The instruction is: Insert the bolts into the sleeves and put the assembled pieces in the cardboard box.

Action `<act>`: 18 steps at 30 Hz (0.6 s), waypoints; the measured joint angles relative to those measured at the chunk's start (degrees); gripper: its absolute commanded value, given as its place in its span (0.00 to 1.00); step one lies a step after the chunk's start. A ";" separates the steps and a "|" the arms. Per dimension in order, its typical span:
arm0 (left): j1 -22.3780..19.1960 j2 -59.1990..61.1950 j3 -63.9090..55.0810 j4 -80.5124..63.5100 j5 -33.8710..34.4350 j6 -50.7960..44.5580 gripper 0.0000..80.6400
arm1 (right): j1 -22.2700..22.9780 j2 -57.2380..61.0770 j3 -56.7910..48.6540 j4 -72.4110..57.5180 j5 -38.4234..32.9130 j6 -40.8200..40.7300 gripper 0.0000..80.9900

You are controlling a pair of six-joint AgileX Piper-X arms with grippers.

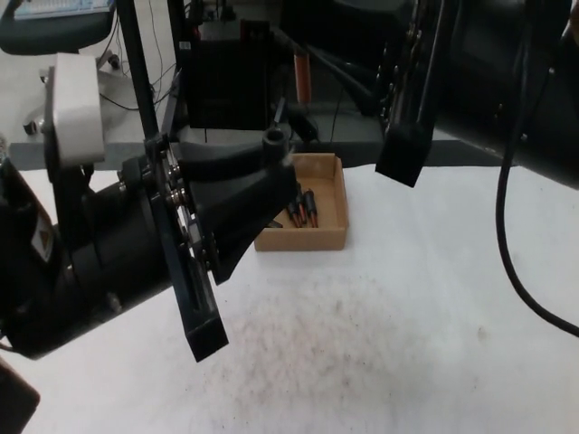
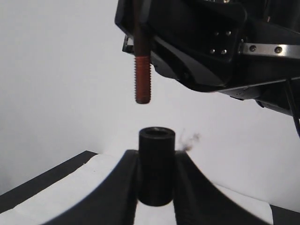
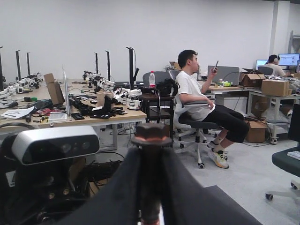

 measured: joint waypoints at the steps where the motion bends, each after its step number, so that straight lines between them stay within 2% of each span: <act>1: 0.00 0.00 0.00 0.00 0.00 -0.13 0.00 | 0.35 0.00 0.00 0.00 0.00 0.00 0.01; 8: 0.00 0.49 0.00 1.68 0.00 -0.13 0.00 | 1.97 0.00 0.00 0.00 0.00 -1.29 0.01; 18: 0.00 0.88 0.14 2.58 -0.07 -0.13 0.00 | 1.95 0.00 0.00 2.09 0.00 -1.44 0.01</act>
